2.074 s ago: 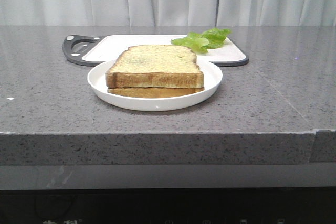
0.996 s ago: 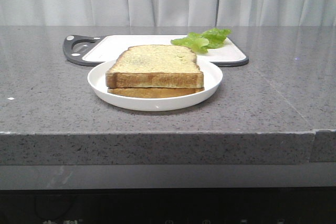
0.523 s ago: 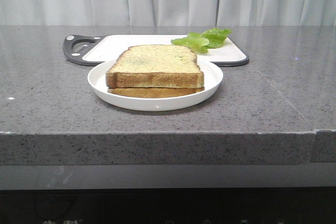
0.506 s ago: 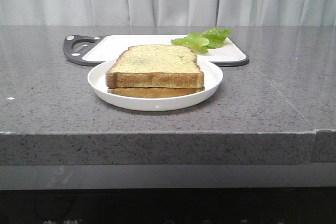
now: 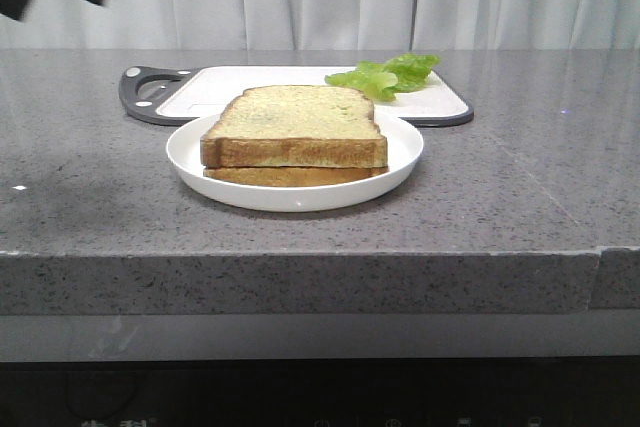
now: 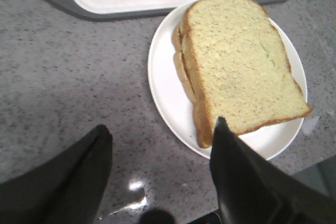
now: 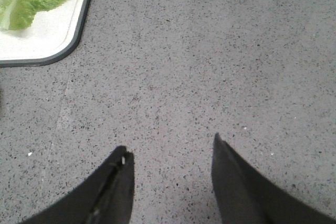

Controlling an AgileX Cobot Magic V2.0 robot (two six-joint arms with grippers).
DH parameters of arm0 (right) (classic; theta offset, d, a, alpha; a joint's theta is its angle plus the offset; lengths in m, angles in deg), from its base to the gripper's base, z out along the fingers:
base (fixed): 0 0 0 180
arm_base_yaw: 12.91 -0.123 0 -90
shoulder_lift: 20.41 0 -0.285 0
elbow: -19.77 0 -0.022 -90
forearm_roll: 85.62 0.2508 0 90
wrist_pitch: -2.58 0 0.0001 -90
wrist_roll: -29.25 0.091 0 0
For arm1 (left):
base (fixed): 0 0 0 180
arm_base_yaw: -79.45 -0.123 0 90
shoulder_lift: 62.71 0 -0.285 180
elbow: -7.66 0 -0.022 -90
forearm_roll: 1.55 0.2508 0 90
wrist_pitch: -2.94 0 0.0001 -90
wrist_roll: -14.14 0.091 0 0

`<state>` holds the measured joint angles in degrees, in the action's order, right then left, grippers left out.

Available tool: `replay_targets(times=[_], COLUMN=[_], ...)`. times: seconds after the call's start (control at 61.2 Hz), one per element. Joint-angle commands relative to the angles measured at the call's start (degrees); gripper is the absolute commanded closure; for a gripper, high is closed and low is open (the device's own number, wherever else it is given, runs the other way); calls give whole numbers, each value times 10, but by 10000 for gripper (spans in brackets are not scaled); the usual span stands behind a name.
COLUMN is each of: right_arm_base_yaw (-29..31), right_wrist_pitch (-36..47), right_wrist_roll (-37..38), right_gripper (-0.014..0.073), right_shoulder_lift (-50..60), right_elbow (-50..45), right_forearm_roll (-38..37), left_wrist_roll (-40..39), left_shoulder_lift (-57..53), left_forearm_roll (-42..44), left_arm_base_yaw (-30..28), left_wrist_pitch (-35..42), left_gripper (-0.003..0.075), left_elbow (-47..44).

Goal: Left arm grabs bread, right arm adds lettuce
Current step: 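Lower the open left gripper onto the top bread slice on the plate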

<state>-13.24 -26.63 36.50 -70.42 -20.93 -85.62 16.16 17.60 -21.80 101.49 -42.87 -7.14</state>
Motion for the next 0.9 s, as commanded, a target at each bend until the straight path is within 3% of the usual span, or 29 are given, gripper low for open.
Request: replay_targets(times=[0.0, 0.114, 0.506, 0.882], right_arm_base_yaw=[4, 4, 4, 4], right_wrist_pitch=[42, 42, 42, 42], right_wrist_roll=[-1, -1, -1, -1], right_gripper=[220, 220, 220, 220], right_shoulder_lift=[0, 0, 0, 0], right_elbow=[20, 20, 20, 20], right_forearm_roll=[-4, -4, -4, -4], left_wrist_roll=[1, 1, 2, 5], left_shoulder_lift=[32, 87, 204, 217], left_forearm_roll=[-46, -72, -123, -142], left_arm_base_yaw=[12, 20, 21, 21], left_wrist_pitch=[10, 6, 2, 2], left_gripper=[303, 306, 441, 441], left_elbow=[45, 80, 135, 135])
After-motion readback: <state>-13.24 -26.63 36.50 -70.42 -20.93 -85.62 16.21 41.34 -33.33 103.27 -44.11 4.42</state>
